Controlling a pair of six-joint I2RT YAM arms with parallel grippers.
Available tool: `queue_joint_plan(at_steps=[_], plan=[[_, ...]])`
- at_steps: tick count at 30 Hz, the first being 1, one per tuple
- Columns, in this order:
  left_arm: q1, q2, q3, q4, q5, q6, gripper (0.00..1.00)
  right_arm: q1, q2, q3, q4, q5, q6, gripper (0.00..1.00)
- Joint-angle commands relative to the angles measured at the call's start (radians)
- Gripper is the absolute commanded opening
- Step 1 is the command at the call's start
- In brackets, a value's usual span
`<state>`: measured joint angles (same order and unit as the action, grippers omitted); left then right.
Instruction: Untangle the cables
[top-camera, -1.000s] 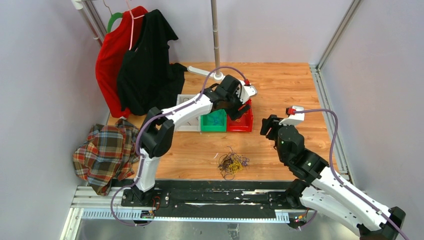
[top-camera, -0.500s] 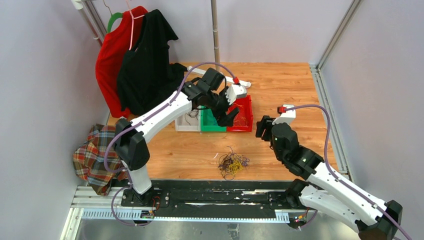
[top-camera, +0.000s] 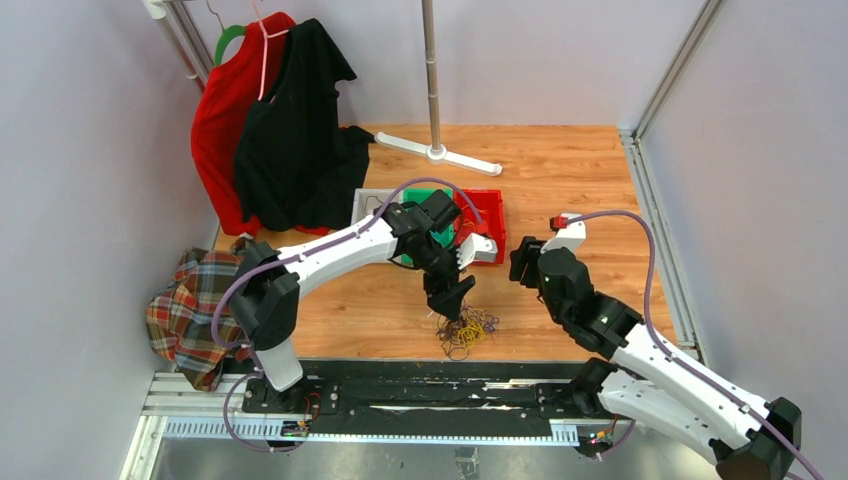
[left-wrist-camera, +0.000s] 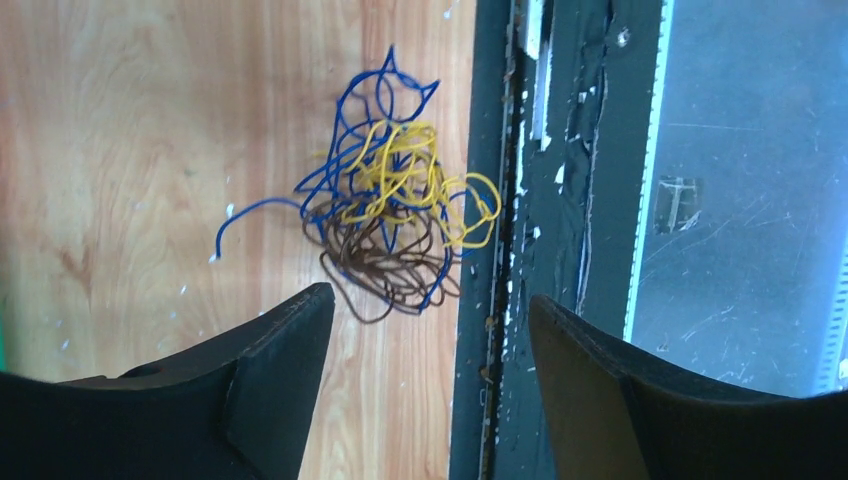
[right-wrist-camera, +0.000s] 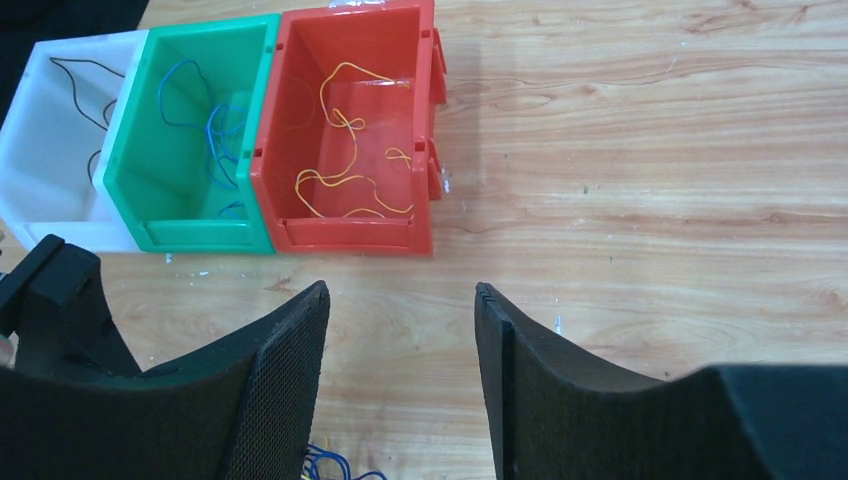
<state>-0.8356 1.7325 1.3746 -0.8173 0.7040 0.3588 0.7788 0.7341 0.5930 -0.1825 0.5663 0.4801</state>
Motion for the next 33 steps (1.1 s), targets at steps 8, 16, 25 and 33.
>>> queue_joint_plan(at_steps=[8,16,25,33], plan=[[-0.061,0.111,0.005,0.235,0.083,-0.059,0.7,-0.038,-0.078,-0.038,-0.059,-0.007,0.033,0.51],[-0.063,0.113,-0.046,0.355,0.071,-0.039,0.52,-0.045,-0.098,-0.047,-0.072,-0.021,0.038,0.44],[-0.063,0.108,-0.096,0.367,0.065,0.034,0.27,-0.047,-0.097,-0.046,-0.066,-0.044,0.035,0.38],[-0.047,0.02,-0.046,0.288,0.041,0.056,0.01,-0.048,-0.105,-0.06,-0.015,-0.159,0.004,0.37]])
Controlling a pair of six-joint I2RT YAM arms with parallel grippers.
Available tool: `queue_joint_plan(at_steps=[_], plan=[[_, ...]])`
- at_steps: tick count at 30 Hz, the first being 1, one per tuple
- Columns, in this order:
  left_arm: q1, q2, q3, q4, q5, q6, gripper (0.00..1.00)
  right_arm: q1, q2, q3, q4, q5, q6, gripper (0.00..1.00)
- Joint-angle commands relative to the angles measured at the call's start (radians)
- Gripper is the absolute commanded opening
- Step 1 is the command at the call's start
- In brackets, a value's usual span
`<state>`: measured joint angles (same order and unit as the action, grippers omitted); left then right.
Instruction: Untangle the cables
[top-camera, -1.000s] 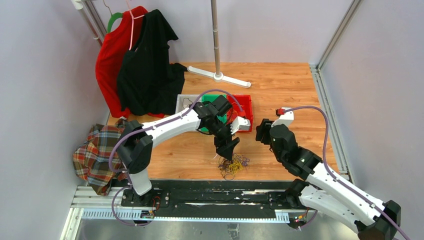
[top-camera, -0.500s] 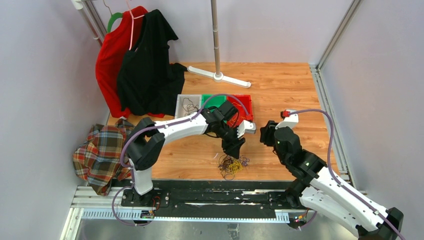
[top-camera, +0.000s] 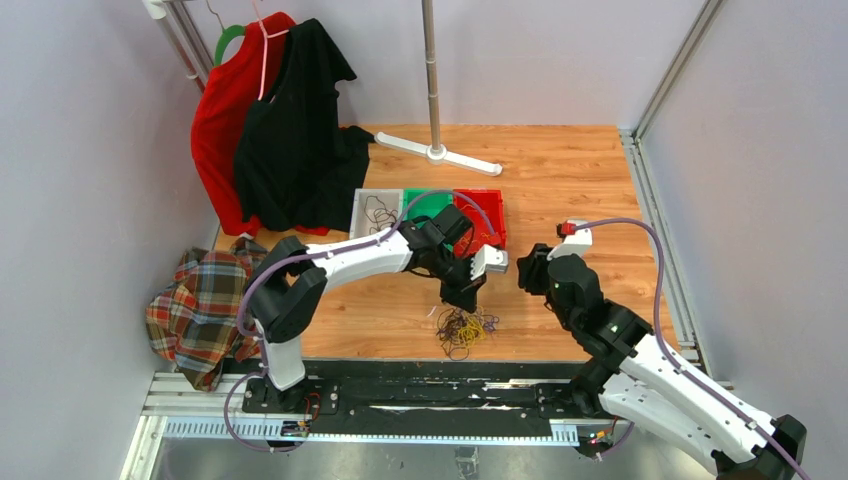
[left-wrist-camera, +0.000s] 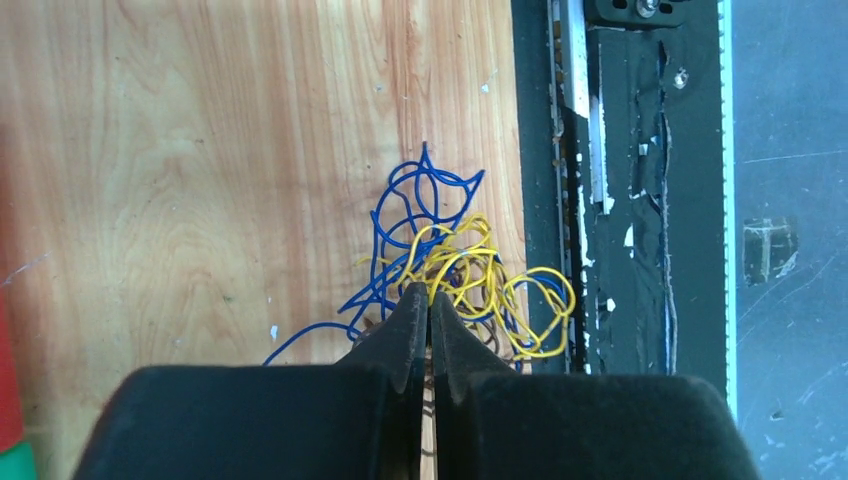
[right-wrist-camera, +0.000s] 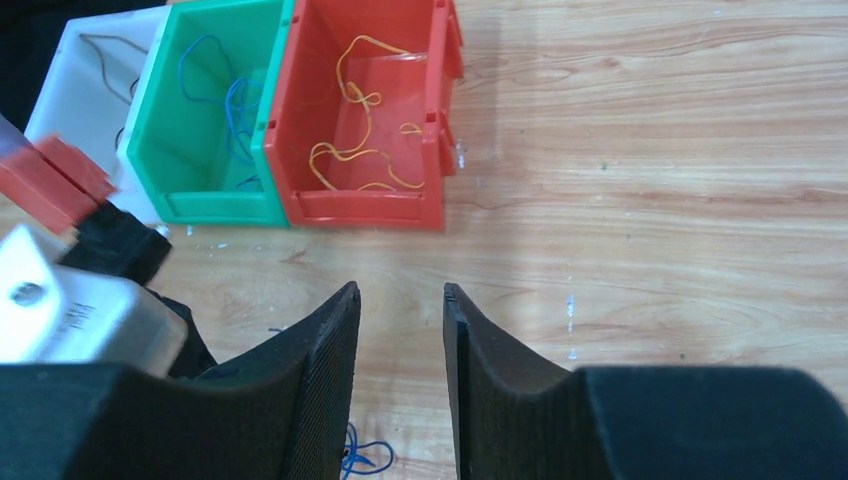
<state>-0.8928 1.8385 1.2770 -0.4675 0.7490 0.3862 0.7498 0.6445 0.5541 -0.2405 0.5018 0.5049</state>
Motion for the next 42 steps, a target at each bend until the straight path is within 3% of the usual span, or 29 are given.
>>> queue_joint_plan(at_steps=[1,6,12,19,31,34,38,42], plan=[[0.018,-0.104,0.083,-0.102,-0.012,0.023,0.01,-0.018,-0.021,-0.029,0.07,-0.135,-0.032,0.39],[0.06,-0.182,0.221,-0.351,-0.094,0.015,0.01,-0.019,-0.02,-0.053,0.217,-0.393,-0.103,0.6],[0.116,-0.338,0.325,-0.557,-0.191,0.015,0.01,-0.018,0.013,-0.078,0.432,-0.618,-0.14,0.64],[0.117,-0.458,0.408,-0.58,-0.264,-0.043,0.01,-0.01,0.125,-0.025,0.63,-0.859,-0.121,0.64],[0.115,-0.504,0.492,-0.58,-0.312,-0.107,0.01,0.189,0.345,0.135,0.717,-0.822,-0.175,0.63],[0.115,-0.515,0.515,-0.58,-0.306,-0.125,0.01,0.216,0.388,0.135,0.721,-0.785,-0.168,0.56],[0.112,-0.525,0.567,-0.58,-0.269,-0.142,0.0,0.217,0.429,0.104,0.747,-0.732,-0.102,0.38],[0.107,-0.515,0.639,-0.579,-0.251,-0.163,0.01,0.217,0.465,0.065,0.802,-0.724,-0.071,0.32]])
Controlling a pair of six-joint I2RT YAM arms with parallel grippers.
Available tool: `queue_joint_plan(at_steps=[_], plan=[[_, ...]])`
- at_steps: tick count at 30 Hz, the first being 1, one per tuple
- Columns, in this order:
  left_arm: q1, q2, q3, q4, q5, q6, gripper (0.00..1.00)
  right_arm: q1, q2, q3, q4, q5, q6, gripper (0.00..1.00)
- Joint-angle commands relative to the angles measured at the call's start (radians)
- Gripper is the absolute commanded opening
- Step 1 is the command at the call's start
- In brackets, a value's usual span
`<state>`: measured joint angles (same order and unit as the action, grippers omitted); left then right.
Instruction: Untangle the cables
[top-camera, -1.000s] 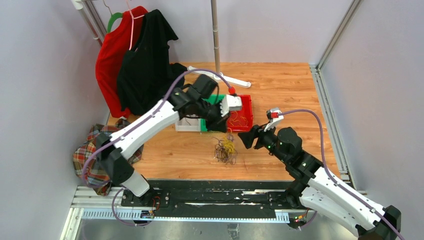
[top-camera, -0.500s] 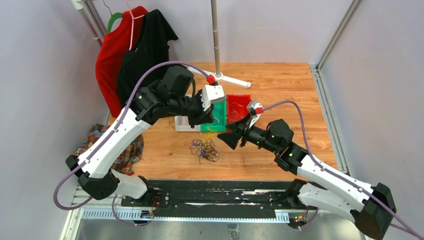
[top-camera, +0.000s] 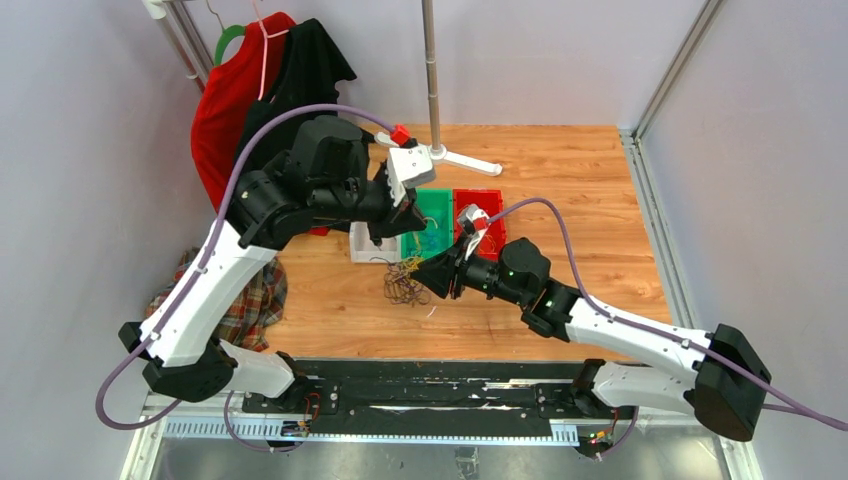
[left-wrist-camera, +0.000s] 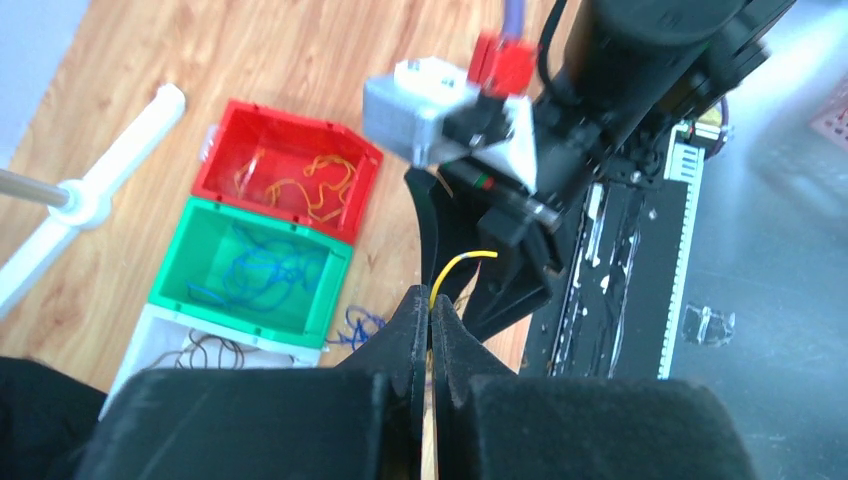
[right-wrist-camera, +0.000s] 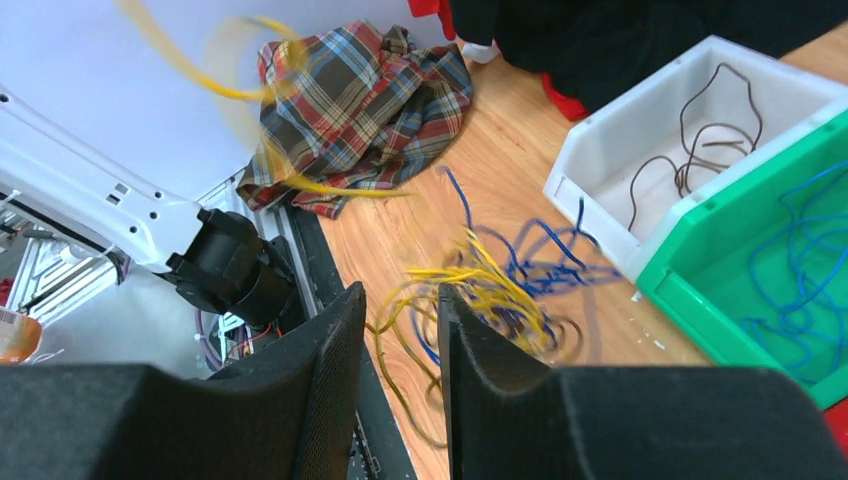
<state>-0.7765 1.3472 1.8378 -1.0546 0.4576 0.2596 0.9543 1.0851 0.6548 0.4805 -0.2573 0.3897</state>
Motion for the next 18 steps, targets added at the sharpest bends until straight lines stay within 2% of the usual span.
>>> queue_joint_plan(at_steps=[1,10,16,18], plan=[[-0.009,-0.019,0.097,0.008,0.047,-0.044,0.01,0.012,0.032,-0.041,0.083,0.046,0.048,0.32],[-0.009,-0.025,0.221,0.008,0.111,-0.076,0.01,0.012,0.071,-0.112,0.12,0.115,0.078,0.3],[-0.009,-0.034,0.209,0.008,0.127,-0.071,0.0,0.014,0.039,-0.146,0.185,0.107,0.113,0.5],[-0.009,-0.036,0.21,0.008,0.124,-0.061,0.0,0.027,0.03,-0.141,0.206,0.099,0.115,0.54]])
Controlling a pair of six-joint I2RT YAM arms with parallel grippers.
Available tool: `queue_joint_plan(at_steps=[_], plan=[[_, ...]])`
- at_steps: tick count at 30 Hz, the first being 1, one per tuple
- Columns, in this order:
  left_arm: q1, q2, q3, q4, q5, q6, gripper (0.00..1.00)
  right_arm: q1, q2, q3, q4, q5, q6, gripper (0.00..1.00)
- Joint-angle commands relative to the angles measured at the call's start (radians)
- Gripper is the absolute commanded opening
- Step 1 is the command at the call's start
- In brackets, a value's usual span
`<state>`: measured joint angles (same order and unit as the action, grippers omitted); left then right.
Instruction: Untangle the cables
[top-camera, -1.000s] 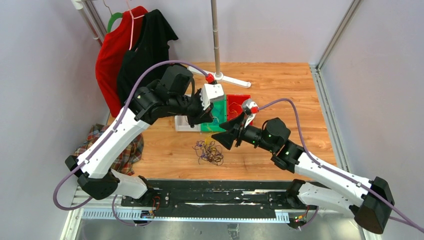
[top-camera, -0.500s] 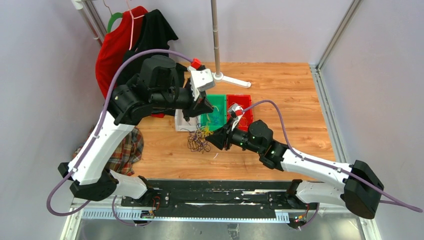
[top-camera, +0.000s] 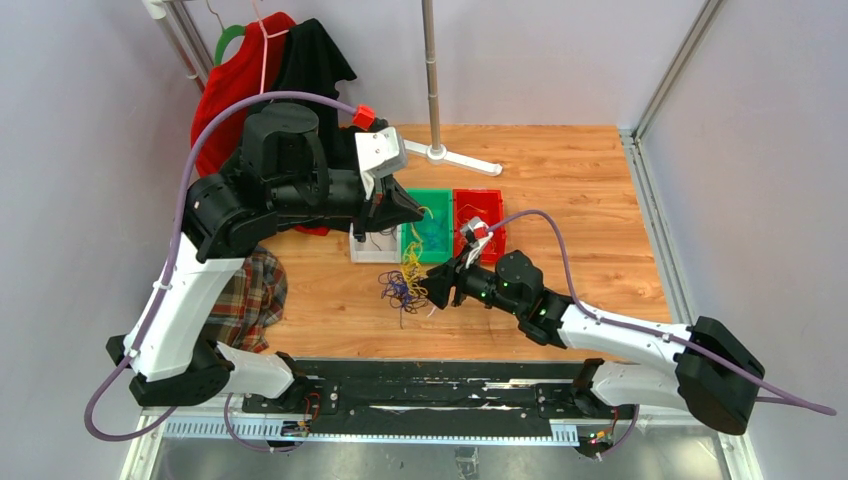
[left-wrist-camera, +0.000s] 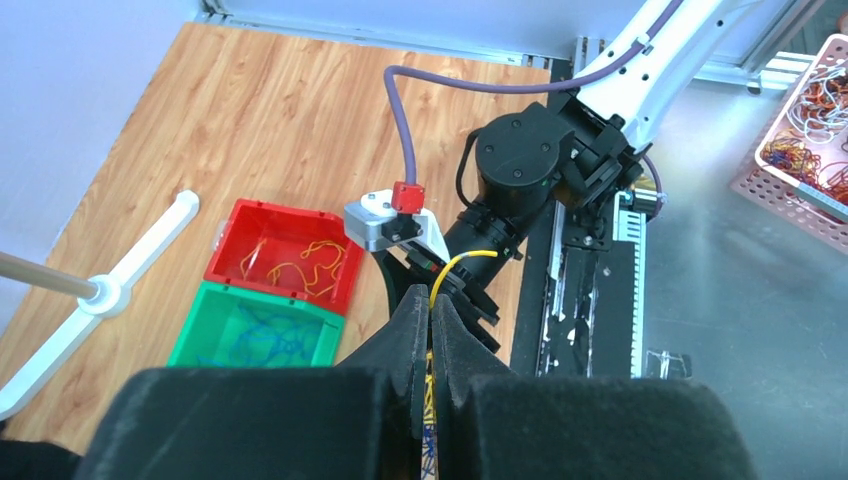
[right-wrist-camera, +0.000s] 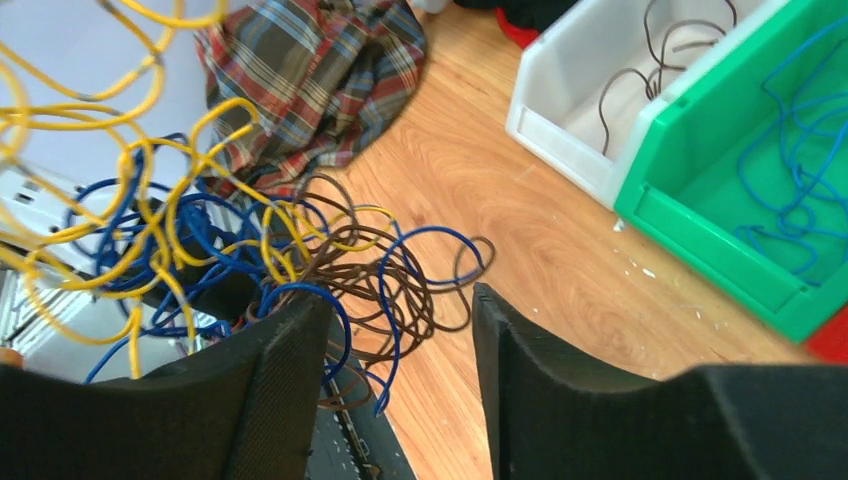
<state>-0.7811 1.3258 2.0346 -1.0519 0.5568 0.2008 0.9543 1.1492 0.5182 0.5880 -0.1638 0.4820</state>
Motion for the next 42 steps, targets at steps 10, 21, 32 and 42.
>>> queue_joint_plan(at_steps=[10,21,32,42], plan=[[-0.004,-0.002,0.013,0.006,0.025,0.016,0.0,0.127,0.068,0.066,0.158,0.029,-0.007,0.58],[-0.004,-0.005,0.059,0.007,0.063,-0.002,0.01,0.132,0.142,0.054,0.172,0.166,-0.022,0.16],[-0.004,0.05,0.346,0.042,-0.158,0.153,0.0,0.127,0.129,-0.154,0.048,0.381,-0.057,0.01],[-0.004,-0.145,0.055,0.704,-0.503,0.293,0.01,0.127,0.08,-0.217,-0.144,0.536,-0.065,0.01]])
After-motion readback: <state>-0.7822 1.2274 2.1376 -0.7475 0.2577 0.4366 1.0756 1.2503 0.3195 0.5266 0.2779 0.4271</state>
